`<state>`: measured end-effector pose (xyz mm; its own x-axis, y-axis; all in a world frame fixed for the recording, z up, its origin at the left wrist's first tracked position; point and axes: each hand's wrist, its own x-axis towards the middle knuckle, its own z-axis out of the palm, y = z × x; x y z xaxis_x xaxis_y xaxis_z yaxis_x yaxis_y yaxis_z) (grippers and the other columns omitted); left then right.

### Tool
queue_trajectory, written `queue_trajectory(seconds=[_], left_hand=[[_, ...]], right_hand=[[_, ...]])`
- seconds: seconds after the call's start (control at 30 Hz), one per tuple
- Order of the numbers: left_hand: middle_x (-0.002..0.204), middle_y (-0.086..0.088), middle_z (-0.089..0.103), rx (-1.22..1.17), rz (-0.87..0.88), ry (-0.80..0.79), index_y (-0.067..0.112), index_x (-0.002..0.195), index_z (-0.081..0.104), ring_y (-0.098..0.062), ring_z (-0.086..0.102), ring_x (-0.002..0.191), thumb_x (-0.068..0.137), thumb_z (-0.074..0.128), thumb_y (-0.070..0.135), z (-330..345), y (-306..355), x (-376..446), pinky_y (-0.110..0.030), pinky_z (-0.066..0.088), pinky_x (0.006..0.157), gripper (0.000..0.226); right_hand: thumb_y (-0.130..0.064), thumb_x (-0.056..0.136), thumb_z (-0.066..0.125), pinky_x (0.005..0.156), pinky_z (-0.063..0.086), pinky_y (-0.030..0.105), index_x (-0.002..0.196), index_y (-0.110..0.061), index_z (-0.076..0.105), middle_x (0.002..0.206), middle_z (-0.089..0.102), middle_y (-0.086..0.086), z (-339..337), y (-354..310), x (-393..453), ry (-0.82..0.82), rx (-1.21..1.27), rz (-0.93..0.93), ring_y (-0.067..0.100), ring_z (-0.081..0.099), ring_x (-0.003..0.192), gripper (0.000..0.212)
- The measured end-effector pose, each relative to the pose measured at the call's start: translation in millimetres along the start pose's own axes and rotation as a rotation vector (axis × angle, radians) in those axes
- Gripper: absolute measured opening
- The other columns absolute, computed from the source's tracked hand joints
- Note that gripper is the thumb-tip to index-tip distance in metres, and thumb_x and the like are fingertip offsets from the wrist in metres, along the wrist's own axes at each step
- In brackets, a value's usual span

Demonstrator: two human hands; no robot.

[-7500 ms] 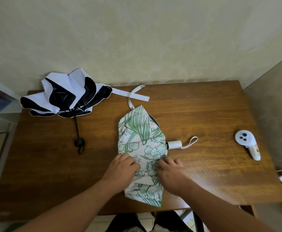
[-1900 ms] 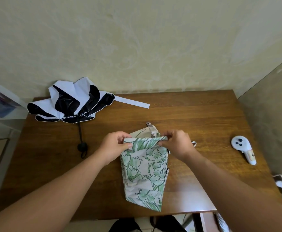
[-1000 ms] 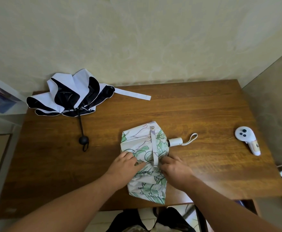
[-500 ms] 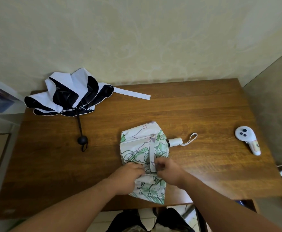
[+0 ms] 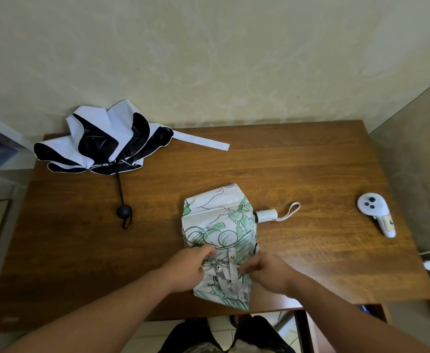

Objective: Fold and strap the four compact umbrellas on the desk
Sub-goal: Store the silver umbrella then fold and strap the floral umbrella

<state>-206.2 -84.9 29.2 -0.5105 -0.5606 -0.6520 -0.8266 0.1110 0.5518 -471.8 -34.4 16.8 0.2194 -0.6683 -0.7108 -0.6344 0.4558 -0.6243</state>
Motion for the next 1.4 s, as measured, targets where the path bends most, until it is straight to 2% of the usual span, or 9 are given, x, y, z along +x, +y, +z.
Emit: queue_trajectory(seconds=[0.27, 0.43, 0.57, 0.77, 0.87, 0.93, 1.07, 1.17, 1.4], left_hand=[[0.169, -0.004, 0.022, 0.536, 0.183, -0.105, 0.030, 0.164, 0.015, -0.032, 0.032, 0.147, 0.100, 0.050, 0.018, 18.1, 5.9, -5.2, -0.046, 0.036, 0.117, 0.074], [0.106, 0.012, 0.065, 0.019, 0.023, 0.397, 0.041, 0.122, 0.064, -0.006, 0.062, 0.085, 0.102, 0.057, 0.029, -36.2, 22.9, 10.2, -0.025, 0.052, 0.070, 0.025], [0.114, 0.003, 0.063, -0.382, -0.309, 0.729, 0.035, 0.108, 0.069, -0.015, 0.061, 0.095, 0.099, 0.063, 0.027, -86.6, 6.8, 42.7, -0.035, 0.054, 0.083, 0.013], [0.151, -0.006, 0.049, -0.889, -0.597, 0.440, 0.026, 0.153, 0.046, -0.029, 0.051, 0.129, 0.099, 0.070, 0.026, -105.7, -9.8, 69.9, -0.045, 0.047, 0.109, 0.059], [0.142, -0.005, 0.054, -0.943, -0.559, 0.397, 0.031, 0.146, 0.052, -0.023, 0.058, 0.112, 0.095, 0.076, 0.023, -104.8, -6.0, 73.1, -0.042, 0.051, 0.102, 0.057], [0.129, -0.003, 0.058, -0.873, -0.480, 0.391, 0.029, 0.141, 0.057, -0.017, 0.058, 0.101, 0.095, 0.076, 0.024, -101.6, -3.6, 72.4, -0.035, 0.051, 0.090, 0.050], [0.123, -0.002, 0.059, -0.660, -0.370, 0.281, 0.024, 0.154, 0.046, -0.013, 0.060, 0.100, 0.095, 0.077, 0.031, -95.0, -2.6, 72.3, -0.022, 0.046, 0.071, 0.067], [0.137, -0.003, 0.060, -0.471, -0.388, 0.209, 0.021, 0.149, 0.055, -0.020, 0.060, 0.117, 0.095, 0.074, 0.044, -96.0, -1.6, 70.4, -0.028, 0.047, 0.087, 0.062], [0.149, -0.001, 0.054, -0.300, -0.388, 0.126, 0.030, 0.144, 0.060, -0.024, 0.054, 0.131, 0.088, 0.079, 0.050, -102.7, 2.7, 61.7, -0.035, 0.048, 0.101, 0.064]], right_hand=[[-0.012, 0.091, 0.062, 0.099, 0.046, 0.028, 0.123, -0.023, 0.075, 0.118, 0.059, -0.007, -21.8, -45.5, 21.8, 0.389, -0.316, -0.249, 0.017, 0.054, 0.115, 0.036], [-0.015, 0.093, 0.063, 0.101, 0.043, 0.035, 0.129, -0.023, 0.071, 0.124, 0.058, -0.002, -35.9, -63.0, 40.9, 0.507, -0.314, -0.251, 0.022, 0.045, 0.115, 0.038], [-0.024, 0.097, 0.059, 0.103, 0.037, 0.039, 0.133, -0.028, 0.067, 0.126, 0.054, -0.001, -63.5, -70.8, 55.5, 0.570, -0.291, -0.133, 0.025, 0.040, 0.117, 0.037], [-0.030, 0.105, 0.039, 0.120, 0.024, 0.050, 0.159, -0.034, 0.035, 0.161, 0.041, 0.004, -85.7, -82.5, 84.8, 0.317, -0.377, 0.020, 0.037, 0.026, 0.146, 0.055], [-0.027, 0.108, 0.040, 0.125, 0.016, 0.060, 0.165, -0.039, 0.009, 0.166, 0.035, 0.003, -85.8, -90.1, 88.7, 0.192, -0.278, 0.068, 0.039, 0.010, 0.158, 0.066], [-0.027, 0.107, 0.043, 0.122, 0.031, 0.057, 0.164, -0.042, 0.006, 0.163, 0.041, 0.010, -84.8, -90.2, 90.1, 0.168, -0.225, 0.083, 0.041, 0.026, 0.153, 0.070], [-0.039, 0.095, 0.057, 0.108, 0.048, 0.057, 0.157, -0.053, 0.016, 0.154, 0.051, 0.003, -82.6, -83.7, 88.2, 0.276, -0.161, 0.096, 0.036, 0.046, 0.139, 0.075], [-0.051, 0.087, 0.065, 0.112, 0.044, 0.055, 0.148, -0.047, 0.042, 0.136, 0.065, -0.007, -80.2, -81.7, 87.5, 0.333, -0.090, 0.041, 0.026, 0.050, 0.136, 0.066], [-0.013, 0.091, 0.079, 0.076, 0.064, 0.036, 0.112, -0.025, 0.070, 0.104, 0.072, 0.002, -78.2, -86.5, 80.5, 0.436, 0.371, 0.021, 0.016, 0.071, 0.087, 0.026]])
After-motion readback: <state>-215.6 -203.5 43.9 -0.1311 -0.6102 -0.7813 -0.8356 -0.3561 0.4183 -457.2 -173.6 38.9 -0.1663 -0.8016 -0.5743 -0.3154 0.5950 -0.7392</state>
